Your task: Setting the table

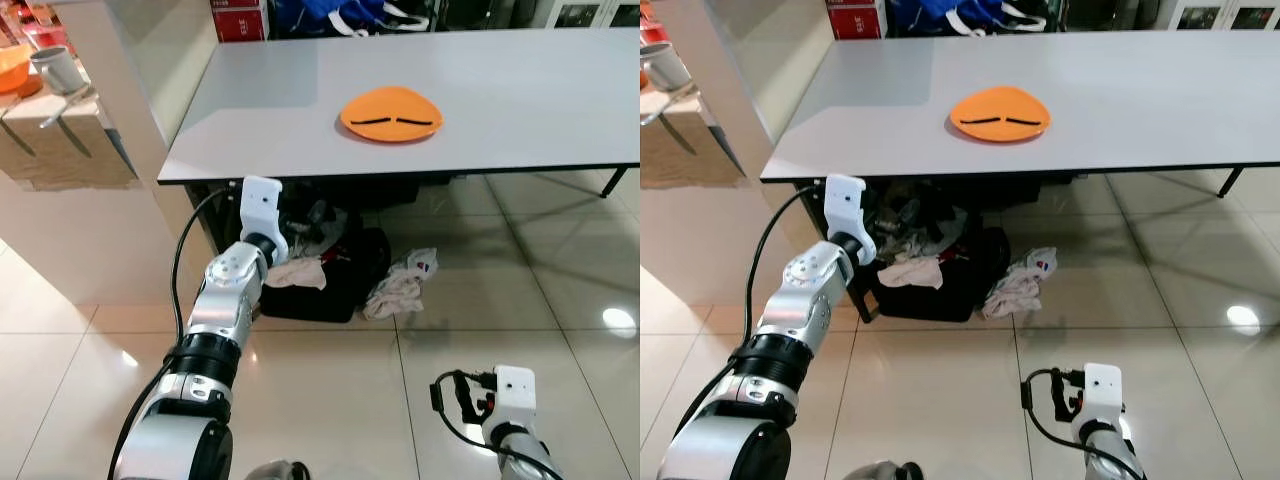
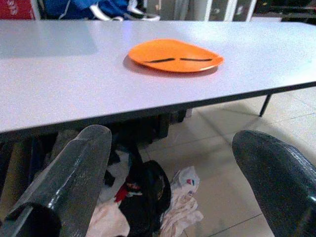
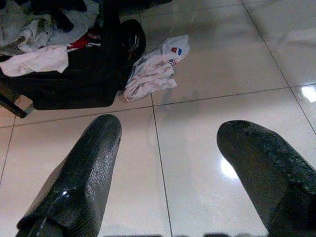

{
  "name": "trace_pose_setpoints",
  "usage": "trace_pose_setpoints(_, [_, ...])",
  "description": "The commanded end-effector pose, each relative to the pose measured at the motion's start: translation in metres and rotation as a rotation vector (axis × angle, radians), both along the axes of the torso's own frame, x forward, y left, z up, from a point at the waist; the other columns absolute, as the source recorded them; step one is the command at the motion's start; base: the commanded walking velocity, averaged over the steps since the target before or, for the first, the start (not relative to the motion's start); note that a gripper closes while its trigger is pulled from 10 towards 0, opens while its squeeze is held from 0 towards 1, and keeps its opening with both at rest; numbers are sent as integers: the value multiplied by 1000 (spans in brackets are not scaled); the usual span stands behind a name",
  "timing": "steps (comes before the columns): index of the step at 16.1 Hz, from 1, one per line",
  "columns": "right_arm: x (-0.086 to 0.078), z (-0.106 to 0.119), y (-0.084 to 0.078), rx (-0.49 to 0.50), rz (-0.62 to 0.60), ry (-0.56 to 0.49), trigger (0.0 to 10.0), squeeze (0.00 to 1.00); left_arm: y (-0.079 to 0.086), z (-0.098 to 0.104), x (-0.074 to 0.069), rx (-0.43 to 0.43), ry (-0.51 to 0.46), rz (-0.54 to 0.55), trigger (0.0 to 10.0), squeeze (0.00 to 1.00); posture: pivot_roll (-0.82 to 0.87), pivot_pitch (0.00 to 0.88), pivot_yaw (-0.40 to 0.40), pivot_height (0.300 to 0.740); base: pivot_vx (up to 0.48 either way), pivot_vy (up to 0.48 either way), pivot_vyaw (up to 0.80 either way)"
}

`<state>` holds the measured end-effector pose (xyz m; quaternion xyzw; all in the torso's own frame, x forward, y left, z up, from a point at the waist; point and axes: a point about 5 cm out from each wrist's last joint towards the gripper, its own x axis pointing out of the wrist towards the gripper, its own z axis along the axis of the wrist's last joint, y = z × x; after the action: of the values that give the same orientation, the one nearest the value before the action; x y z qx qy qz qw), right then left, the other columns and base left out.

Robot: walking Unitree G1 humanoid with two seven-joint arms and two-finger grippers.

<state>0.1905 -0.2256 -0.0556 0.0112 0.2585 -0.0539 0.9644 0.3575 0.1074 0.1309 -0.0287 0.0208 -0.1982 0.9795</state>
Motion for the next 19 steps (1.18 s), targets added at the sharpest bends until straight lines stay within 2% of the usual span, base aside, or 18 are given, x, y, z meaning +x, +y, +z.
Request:
trace_pose_setpoints(1, [3,2,2,14,-5,-28,10000,0,-2,3,-1,0,-8,-21,10000,0,-33,0,89,740,0,0,0])
trace_pose_setpoints(5, [5,5,3,34,0,-61,10000,0,-5,6,-2,-8,-4,-30,10000,0,-34,0,94,740,0,0,0])
trace_pose_setpoints(9, [10,7,10,18,154,-55,10000,0,-11,6,-2,-5,6,-56,10000,0,-43,0,107,740,0,0,0])
trace_pose_setpoints(14, [10,9,9,-3,168,-69,10000,0,-14,7,-2,-1,9,-68,10000,0,-33,0,104,740,0,0,0])
trace_pose_setpoints(19, [9,10,7,-5,153,-86,10000,0,-3,3,-2,18,21,-43,10000,0,-32,0,99,740,0,0,0])
